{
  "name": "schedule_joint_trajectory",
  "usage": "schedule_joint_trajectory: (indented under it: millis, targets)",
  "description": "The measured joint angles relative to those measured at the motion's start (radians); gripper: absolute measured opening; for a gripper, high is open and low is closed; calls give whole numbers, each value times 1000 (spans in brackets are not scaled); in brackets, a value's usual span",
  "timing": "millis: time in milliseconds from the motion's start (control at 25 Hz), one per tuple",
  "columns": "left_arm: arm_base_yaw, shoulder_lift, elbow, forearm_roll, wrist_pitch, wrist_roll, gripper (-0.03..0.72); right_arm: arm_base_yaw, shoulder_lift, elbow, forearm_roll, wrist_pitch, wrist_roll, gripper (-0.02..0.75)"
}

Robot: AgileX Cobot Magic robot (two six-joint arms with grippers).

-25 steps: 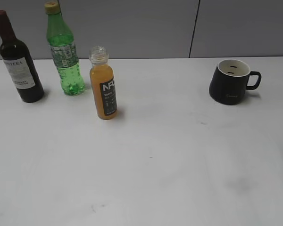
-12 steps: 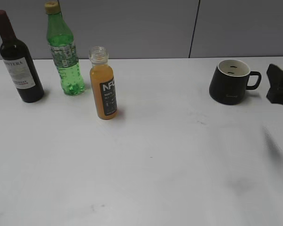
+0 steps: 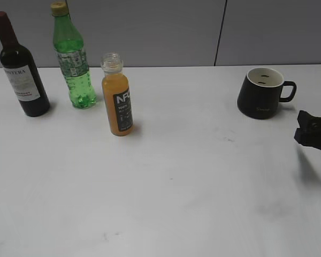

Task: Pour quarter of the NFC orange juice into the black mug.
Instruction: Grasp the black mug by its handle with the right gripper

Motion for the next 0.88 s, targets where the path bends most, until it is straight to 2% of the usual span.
schedule_joint_trajectory:
  millis: [360, 600, 880]
  targets:
    - [0, 0, 0, 1, 0, 0, 231, -14, 72, -59, 10, -6, 0, 594]
    - [0, 0, 0, 0, 0, 0, 231, -91, 145, -152, -83, -6, 0, 594]
    - [0, 0, 0, 0, 0, 0, 231, -143, 249, -259, -173, -6, 0, 594]
